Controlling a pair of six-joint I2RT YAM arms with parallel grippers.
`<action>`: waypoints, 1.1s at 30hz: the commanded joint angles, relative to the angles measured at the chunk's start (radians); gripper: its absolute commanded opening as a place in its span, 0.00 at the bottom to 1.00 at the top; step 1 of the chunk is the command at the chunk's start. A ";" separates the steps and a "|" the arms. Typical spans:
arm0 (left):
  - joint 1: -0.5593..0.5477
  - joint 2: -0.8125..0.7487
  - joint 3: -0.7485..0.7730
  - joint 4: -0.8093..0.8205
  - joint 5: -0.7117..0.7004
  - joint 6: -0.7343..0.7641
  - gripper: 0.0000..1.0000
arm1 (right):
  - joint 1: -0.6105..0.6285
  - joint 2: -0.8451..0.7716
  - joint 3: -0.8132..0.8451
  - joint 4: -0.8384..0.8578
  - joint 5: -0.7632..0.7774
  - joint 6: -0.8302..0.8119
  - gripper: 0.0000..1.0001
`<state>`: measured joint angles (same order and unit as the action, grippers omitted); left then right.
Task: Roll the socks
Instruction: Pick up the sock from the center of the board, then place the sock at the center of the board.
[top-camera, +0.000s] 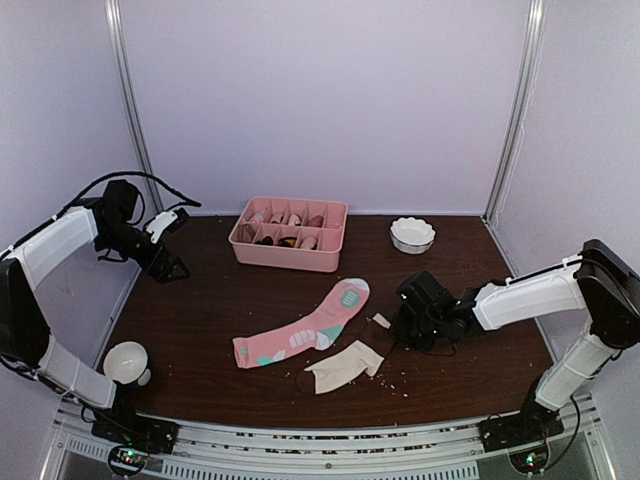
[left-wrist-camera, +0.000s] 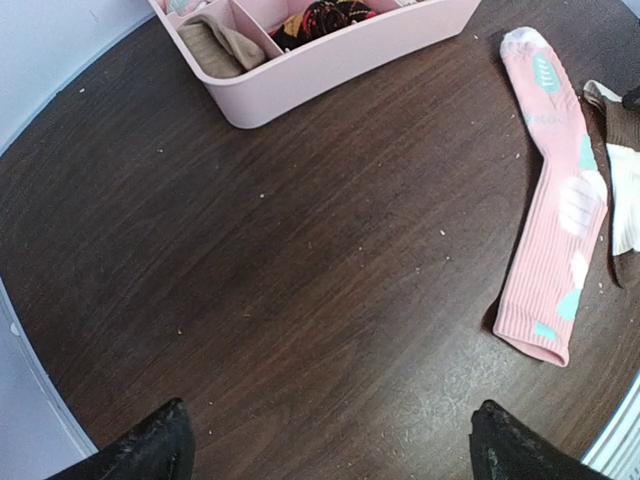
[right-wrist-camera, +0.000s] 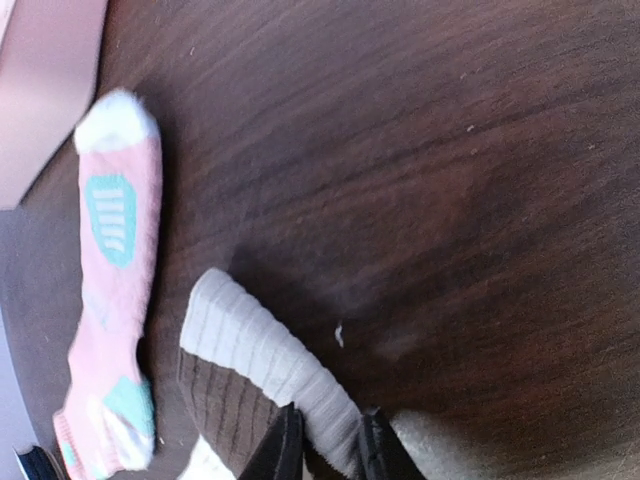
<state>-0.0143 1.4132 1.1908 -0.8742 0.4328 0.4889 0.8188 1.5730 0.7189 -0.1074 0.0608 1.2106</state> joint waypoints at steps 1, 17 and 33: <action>-0.007 -0.036 -0.010 -0.020 0.007 0.017 0.98 | -0.051 -0.015 0.019 0.051 0.035 -0.052 0.16; -0.156 -0.006 -0.049 -0.051 -0.015 0.057 0.98 | -0.148 -0.138 0.459 -0.268 0.171 -0.605 0.00; -0.167 -0.014 -0.063 -0.062 -0.054 0.098 0.98 | 0.320 0.091 0.258 -0.168 0.184 -0.652 0.17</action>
<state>-0.1707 1.4036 1.1328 -0.9298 0.3916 0.5606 1.0622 1.6562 0.9863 -0.3004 0.2497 0.5106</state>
